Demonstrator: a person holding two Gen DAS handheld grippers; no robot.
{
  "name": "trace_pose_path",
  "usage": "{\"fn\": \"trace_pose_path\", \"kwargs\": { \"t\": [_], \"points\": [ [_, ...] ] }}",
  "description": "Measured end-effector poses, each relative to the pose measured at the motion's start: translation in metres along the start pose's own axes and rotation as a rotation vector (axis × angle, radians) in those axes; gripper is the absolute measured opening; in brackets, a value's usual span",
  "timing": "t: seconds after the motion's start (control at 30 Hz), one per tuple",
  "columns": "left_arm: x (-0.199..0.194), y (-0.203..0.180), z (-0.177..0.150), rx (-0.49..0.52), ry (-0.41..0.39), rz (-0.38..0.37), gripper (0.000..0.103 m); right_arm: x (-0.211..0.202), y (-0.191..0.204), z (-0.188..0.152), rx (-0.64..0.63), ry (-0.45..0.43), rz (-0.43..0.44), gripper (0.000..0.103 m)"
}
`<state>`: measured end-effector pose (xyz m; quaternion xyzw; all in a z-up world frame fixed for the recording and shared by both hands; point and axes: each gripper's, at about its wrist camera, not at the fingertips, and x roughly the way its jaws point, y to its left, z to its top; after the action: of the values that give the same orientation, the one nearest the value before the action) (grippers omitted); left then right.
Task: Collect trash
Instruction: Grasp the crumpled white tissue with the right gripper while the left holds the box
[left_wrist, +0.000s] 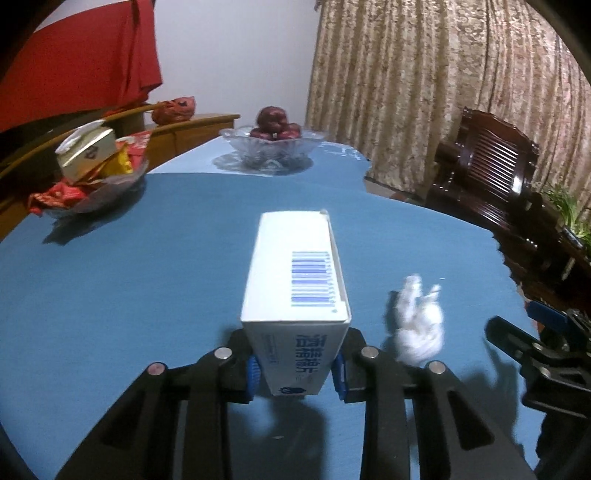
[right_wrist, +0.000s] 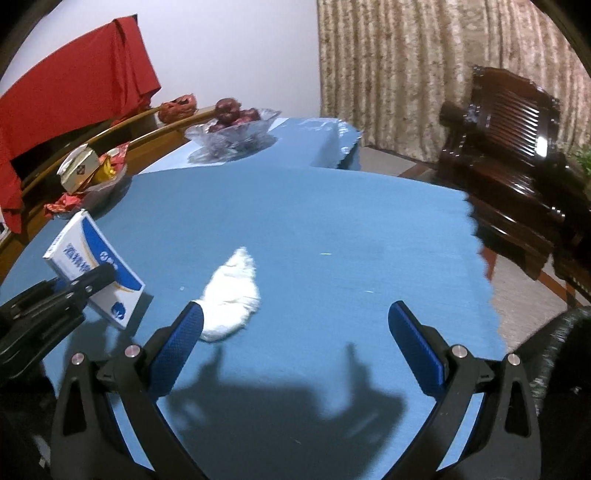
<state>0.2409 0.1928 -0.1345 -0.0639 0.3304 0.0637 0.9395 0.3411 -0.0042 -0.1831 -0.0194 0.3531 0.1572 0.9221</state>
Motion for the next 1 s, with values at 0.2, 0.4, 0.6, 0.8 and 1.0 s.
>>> {"fn": "trace_pose_path", "kwargs": {
  "t": [0.2,0.4,0.6,0.8,1.0],
  "points": [
    [0.003,0.021,-0.002,-0.020,0.015,0.029,0.030,0.034,0.024,0.001,-0.024,0.050,0.016,0.097],
    [0.005,0.029,-0.004,-0.026,0.022,0.018,0.030,0.058,0.038,0.003,-0.046,0.104,0.015,0.095],
    [0.004,0.029,-0.004,-0.028,0.023,0.010,0.030,0.070,0.047,0.001,-0.074,0.172,0.048,0.060],
    [0.001,0.028,-0.007,-0.040,0.026,0.003,0.030,0.066,0.048,0.001,-0.066,0.170,0.067,0.040],
    [-0.007,0.026,-0.007,-0.034,0.023,-0.004,0.030,0.052,0.041,-0.001,-0.036,0.155,0.097,0.033]
  ]
}}
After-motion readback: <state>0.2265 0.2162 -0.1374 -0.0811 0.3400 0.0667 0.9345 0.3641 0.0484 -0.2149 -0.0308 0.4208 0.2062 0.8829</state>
